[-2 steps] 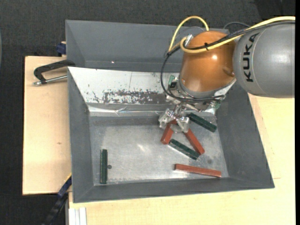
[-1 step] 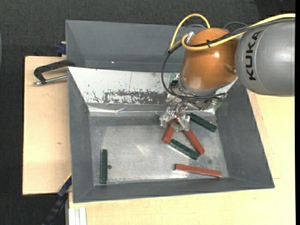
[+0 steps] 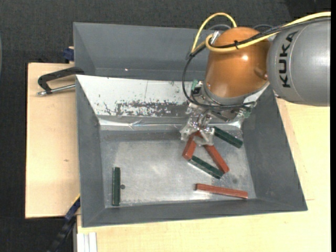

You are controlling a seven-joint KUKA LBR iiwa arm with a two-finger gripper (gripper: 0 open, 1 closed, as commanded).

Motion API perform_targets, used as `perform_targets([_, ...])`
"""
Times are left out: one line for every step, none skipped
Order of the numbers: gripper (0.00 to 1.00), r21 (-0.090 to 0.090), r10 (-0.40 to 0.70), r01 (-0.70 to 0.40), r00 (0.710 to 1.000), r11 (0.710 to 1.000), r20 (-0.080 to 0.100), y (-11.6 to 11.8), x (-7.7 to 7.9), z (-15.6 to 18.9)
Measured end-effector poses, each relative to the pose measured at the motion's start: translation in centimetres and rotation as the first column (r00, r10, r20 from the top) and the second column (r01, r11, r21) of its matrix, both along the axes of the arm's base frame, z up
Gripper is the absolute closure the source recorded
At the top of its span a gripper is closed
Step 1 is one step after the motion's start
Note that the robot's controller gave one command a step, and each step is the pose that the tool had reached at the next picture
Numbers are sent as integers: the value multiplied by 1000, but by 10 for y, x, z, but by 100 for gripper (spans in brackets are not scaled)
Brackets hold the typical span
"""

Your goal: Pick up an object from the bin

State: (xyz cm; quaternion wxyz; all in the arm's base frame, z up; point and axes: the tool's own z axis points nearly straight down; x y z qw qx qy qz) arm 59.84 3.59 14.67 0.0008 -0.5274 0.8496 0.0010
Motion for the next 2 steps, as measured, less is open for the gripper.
perform_targets([100,0,0,0,1000,1000,1,0,0,19])
perform_targets([100,0,-2,2,1000,1000,8,1,2,33])
